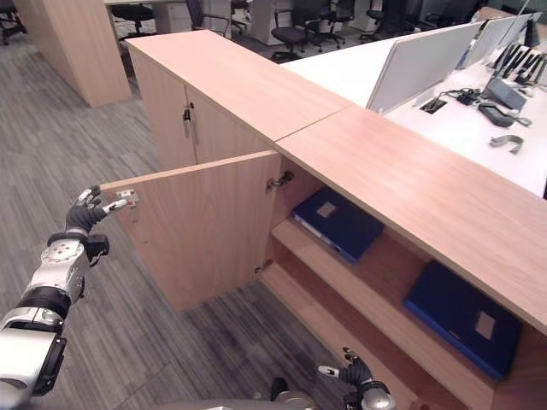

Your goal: Put the empty folder in the office cabinet

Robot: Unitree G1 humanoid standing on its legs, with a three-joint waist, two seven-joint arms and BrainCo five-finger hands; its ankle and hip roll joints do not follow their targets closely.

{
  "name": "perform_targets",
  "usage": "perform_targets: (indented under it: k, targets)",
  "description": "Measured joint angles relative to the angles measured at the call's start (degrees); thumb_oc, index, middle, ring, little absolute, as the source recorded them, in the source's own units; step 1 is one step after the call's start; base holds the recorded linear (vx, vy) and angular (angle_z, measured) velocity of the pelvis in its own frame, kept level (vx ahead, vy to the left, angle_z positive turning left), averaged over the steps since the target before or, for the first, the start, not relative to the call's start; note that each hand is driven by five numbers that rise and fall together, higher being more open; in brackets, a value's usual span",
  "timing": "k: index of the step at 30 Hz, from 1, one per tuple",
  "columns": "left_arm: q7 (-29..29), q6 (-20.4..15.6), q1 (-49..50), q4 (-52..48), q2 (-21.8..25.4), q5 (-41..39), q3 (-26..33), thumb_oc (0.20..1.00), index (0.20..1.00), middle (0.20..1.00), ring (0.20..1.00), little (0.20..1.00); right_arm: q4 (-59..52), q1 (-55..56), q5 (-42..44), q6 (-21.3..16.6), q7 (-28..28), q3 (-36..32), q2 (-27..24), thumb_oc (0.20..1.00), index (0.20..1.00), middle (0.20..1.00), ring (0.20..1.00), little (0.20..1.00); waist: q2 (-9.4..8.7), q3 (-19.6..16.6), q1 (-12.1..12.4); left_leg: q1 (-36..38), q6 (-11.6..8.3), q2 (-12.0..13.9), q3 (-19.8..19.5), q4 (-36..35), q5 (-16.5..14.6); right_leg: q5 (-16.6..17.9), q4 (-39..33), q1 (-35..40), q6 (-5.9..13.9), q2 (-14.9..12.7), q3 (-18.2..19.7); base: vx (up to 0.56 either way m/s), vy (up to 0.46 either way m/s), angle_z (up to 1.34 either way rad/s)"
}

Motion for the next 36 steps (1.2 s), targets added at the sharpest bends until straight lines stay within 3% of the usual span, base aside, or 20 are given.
perform_targets:
  k: [5,11,17,20,25,29,34,36]
  targets:
    - [-0.41,0.02,-0.22,1.0,-0.32,0.0,-0.04,1.0,1.0,1.0,1.0,1.0,0.02,0.09,0.0,-0.02,0.43,2.17,0.79,1.0,1.0,1.0,1.0,1.0,-1.33,0.33,-0.21,0.82,-0.33,0.48,1.28,0.02,-0.21,0.13,0.0,0.25,-0.06,0.59,0.85,-0.02,-0.01,-0.14]
    - [-0.59,0.04,-0.23,0.93,-1.59,-0.05,-1.17,1.0,1.0,1.0,1.0,1.0,0.04,-0.37,-0.04,-0.06,1.03,4.15,0.99,1.0,1.0,1.0,1.0,1.0,-1.23,0.59,0.39,0.8,-0.32,0.43,1.31,0.0,-0.22,0.39,-0.01,0.19,0.03,0.49,0.82,-0.01,0.001,0.0]
    - [-0.42,-0.08,3.41,-5.48,-6.53,0.09,-2.77,1.0,1.0,1.0,1.0,1.0,0.01,-0.55,-0.09,-0.07,1.02,3.75,0.92,1.0,1.0,1.0,1.0,1.0,1.11,2.27,3.2,0.54,-0.26,-0.09,-0.58,-0.01,-0.21,0.3,-0.03,0.91,-0.03,-0.25,-1.32,-0.02,0.018,0.17]
    - [-0.82,-0.35,10.34,-15.68,-7.62,0.64,-5.09,1.0,1.0,1.0,1.0,1.0,0.01,-0.83,-0.12,-0.07,0.98,3.24,0.77,1.0,1.0,1.0,1.0,1.0,2.82,3.36,4.73,-0.08,-0.14,-0.6,-1.69,0.01,-0.13,0.22,-0.03,0.9,-0.13,-0.78,-2.34,-0.02,0.017,0.21]
    - [-4.81,-0.12,22.49,-26.92,-9.87,3.02,-9.81,1.0,1.0,1.0,1.0,1.0,-1.23,-0.6,-0.52,0.15,1.01,0.93,0.7,1.0,1.0,1.0,1.0,1.0,3.5,3.86,6.81,-0.49,0.02,-1.11,-4.59,-0.01,-0.11,-0.4,-0.02,2.17,-0.15,-1.58,-5.48,-0.01,0.022,0.27]
    - [-9.86,0.08,29.99,-34.33,-8.73,5.22,-12.37,1.0,1.0,1.0,1.0,1.0,-1.61,-0.84,-0.54,0.07,1.0,-0.99,0.81,1.0,1.0,1.0,1.0,1.0,3.87,4.16,7.0,-0.45,0.36,-1.45,-5.6,0.0,-0.22,-0.72,-0.03,2.77,-0.21,-2.01,-6.58,0.0,0.007,0.16]
    - [-16.15,1.01,40.31,-43.08,0.19,7.39,-13.3,1.0,1.0,1.0,1.0,1.0,-1.64,-0.15,-0.53,0.12,1.06,-3.06,0.47,1.0,1.0,1.0,1.0,1.0,5.87,3.99,7.68,-0.56,0.38,-1.45,-6.77,-0.02,-0.25,-1.12,-0.03,3.21,-0.26,-2.07,-7.65,-0.01,0.019,0.1]
    - [-18.37,1.19,43.38,-43.19,1.6,7.31,-12.15,1.0,1.0,1.0,1.0,1.0,-1.64,0.33,-0.54,0.11,1.63,-2.95,0.43,1.0,1.0,1.0,1.0,1.0,6.93,3.46,8.07,-0.71,0.39,-1.56,-7.04,0.0,-0.24,-1.16,-0.03,3.22,-0.27,-2.15,-7.97,-0.04,0.016,0.09]
